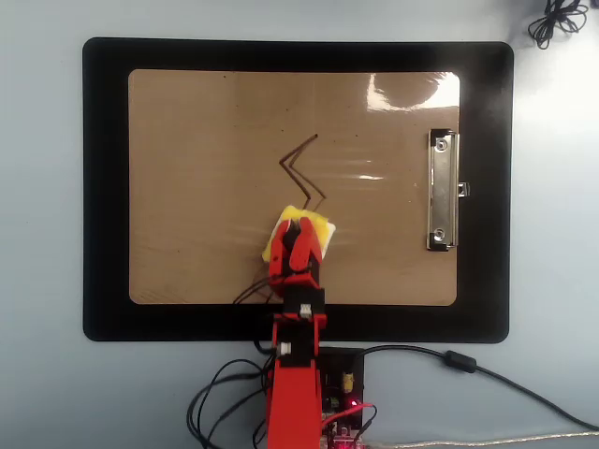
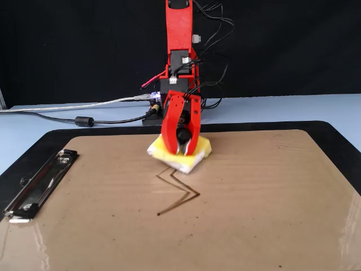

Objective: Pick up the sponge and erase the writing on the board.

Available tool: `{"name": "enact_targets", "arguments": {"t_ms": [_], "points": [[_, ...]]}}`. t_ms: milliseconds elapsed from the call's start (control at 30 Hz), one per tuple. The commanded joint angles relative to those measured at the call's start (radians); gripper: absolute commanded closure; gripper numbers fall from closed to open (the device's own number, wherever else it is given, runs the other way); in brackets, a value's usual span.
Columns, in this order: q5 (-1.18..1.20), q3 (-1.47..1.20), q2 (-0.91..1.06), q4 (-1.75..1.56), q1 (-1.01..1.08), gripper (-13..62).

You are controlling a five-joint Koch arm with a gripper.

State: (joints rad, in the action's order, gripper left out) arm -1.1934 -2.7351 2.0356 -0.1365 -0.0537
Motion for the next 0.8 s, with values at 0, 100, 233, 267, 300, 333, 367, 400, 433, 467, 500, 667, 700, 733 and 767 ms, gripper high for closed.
{"name": "enact_targets", "arguments": {"t_ms": [0, 100, 233, 267, 300, 333, 367, 400, 433, 467, 500, 667, 700, 733, 767], "points": [[0.011, -0.066, 0.218, 0.005, -0.003, 57.4], [0.008, -0.032, 0.184, 0.046, -0.002, 57.4], [0.014, 0.207, -0.120, 0.028, 0.014, 57.4], [0.014, 0.255, -0.184, -0.003, 0.037, 57.4], [0.015, 0.264, -0.189, -0.031, 0.054, 57.4], [0.020, 0.238, -0.175, -0.052, 0.075, 57.4], [0.021, 0.189, -0.129, -0.054, 0.084, 57.4], [0.020, 0.107, -0.006, -0.054, 0.091, 57.4], [0.018, 0.041, 0.106, -0.048, 0.087, 57.4], [0.017, -0.043, 0.258, -0.017, 0.080, 57.4], [0.017, -0.091, 0.325, 0.018, 0.081, 57.4], [0.015, 0.044, 0.183, 0.038, 0.086, 57.4], [0.017, 0.100, 0.117, 0.037, 0.087, 57.4], [0.018, 0.172, 0.023, 0.037, 0.092, 57.4], [0.020, 0.219, -0.040, 0.034, 0.094, 57.4]]}}
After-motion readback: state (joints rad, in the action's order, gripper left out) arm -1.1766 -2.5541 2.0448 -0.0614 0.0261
